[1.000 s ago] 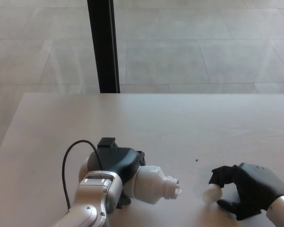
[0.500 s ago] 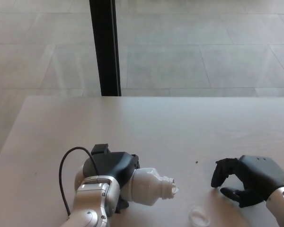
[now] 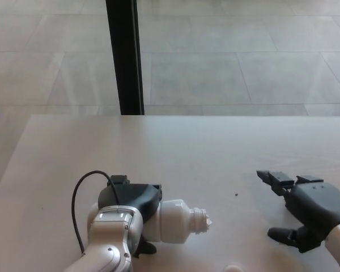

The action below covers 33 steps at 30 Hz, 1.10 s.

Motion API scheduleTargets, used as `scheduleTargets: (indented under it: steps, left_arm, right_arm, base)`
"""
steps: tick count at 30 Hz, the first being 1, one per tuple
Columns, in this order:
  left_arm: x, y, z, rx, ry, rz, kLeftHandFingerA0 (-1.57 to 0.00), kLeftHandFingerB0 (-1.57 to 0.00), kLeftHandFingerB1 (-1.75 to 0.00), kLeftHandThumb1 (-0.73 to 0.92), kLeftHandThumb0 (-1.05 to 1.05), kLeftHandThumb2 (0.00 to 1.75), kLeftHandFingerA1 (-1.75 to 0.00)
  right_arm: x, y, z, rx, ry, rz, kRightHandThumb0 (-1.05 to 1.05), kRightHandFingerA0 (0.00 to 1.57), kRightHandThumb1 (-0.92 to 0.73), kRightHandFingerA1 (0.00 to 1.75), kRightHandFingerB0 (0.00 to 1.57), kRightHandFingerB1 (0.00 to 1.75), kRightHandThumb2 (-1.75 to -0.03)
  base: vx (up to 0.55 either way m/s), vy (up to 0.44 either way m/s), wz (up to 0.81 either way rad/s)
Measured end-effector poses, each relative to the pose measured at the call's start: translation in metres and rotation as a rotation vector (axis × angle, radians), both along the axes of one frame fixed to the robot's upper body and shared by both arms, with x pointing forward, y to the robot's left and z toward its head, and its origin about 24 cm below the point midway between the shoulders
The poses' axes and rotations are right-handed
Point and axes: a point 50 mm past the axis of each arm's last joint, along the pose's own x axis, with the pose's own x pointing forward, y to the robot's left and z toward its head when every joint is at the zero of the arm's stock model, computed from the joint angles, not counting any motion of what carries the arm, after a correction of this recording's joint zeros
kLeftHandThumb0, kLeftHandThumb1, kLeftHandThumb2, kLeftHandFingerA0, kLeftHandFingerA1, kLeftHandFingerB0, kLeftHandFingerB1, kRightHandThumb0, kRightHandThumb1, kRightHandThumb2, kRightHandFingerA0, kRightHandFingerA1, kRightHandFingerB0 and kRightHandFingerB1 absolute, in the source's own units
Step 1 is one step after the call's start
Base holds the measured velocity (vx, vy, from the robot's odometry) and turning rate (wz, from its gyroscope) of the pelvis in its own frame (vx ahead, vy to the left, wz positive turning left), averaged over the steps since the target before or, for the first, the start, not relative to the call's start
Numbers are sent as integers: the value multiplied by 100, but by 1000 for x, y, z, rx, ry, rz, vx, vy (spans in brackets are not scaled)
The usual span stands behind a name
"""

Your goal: The robot uses its left hand to to lift the bottle kept on the middle of the desk and tilts it towards its right hand. It then uses its right hand to rotate its cap to open it and places the bottle and cap back on the desk

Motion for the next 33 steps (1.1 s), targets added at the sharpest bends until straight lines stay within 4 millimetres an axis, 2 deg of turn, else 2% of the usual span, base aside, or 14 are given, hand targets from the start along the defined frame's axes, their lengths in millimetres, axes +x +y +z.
scheduleTargets:
  steps: [5, 8, 9, 11, 15, 20, 22, 24, 25, 26, 28, 29, 30, 33]
  left_arm:
    - [1, 5, -1, 20, 48, 26, 0, 0, -1, 54, -94, 93, -20]
    - [3, 9, 0, 15, 79, 47, 0, 0, 0, 65, -97, 60, 0]
    - [3, 10, 1, 13, 89, 54, 0, 0, 0, 50, -104, 85, 0]
    - [4, 13, 1, 11, 112, 65, 0, 0, 0, 66, -101, 60, 0]
    - [5, 18, 2, 10, 140, 80, 0, 0, 0, 66, -99, 60, 0]
    - [6, 20, 4, -13, 172, 87, 0, 0, 0, 51, -105, 87, 0]
    - [5, 21, 6, -37, 189, 93, 0, 0, 0, 69, -105, 63, 0]
    - [5, 25, 8, -66, 203, 103, 0, 0, 0, 72, -105, 64, 0]
    - [5, 26, 8, -80, 208, 107, 0, 0, 0, 71, -105, 63, 0]
    - [5, 27, 9, -99, 211, 111, 0, 0, 0, 72, -105, 64, 0]
    - [4, 29, 10, -145, 216, 124, 0, 0, 0, 73, -105, 65, 0]
    - [4, 30, 11, -164, 217, 130, 0, 0, 0, 76, -105, 67, 0]
    - [4, 32, 12, -192, 215, 138, 0, 0, 0, 83, -105, 67, 0]
    - [2, 35, 12, -263, 204, 156, 0, 0, 0, 91, -105, 72, 0]
  right_arm:
    - [-6, -3, -8, -3, 26, -15, -80, 0, -58, 32, 2, 26, -95]
    - [-7, -5, -8, 2, 25, -23, -78, 0, -55, 34, 0, 30, -93]
    - [-7, -6, -9, 4, 25, -25, -74, 0, -54, 35, 0, 34, -91]
    - [-7, -8, -9, 9, 20, -33, -77, 0, -53, 32, 0, 32, -90]
    - [-8, -9, -9, 15, 17, -39, -82, 0, -54, 30, 0, 31, -88]
    - [-9, -10, -9, 24, 11, -42, -75, 0, -51, 34, 3, 36, -90]
    - [-10, -11, -9, 26, 9, -42, -68, 0, -73, 33, 4, 37, -61]
    - [-11, -12, -10, 28, 9, -45, -72, 0, -53, 38, 3, 40, -92]
    - [-11, -13, -10, 29, 8, -47, -66, 0, -69, 29, 5, 36, -66]
    - [-12, -15, -10, 28, 8, -50, -71, 0, -52, 38, 3, 40, -92]
    - [-12, -17, -10, 27, 6, -53, -71, 0, -52, 38, 2, 42, -92]
    - [-12, -17, -10, 27, 6, -55, -68, 0, -72, 36, 7, 39, -69]
    - [-13, -18, -10, 27, 5, -58, -72, 0, -52, 42, 5, 44, -92]
    - [-13, -20, -11, 29, -1, -62, -73, 0, -53, 43, 6, 44, -92]
  base:
    - [0, 0, 0]
    - [0, 0, 0]
    - [0, 0, 0]
    - [0, 0, 0]
    - [0, 0, 0]
    - [0, 0, 0]
    - [0, 0, 0]
    - [0, 0, 0]
    - [0, 0, 0]
    - [0, 0, 0]
    - [0, 0, 0]
    - [0, 0, 0]
    - [0, 0, 0]
    - [0, 0, 0]
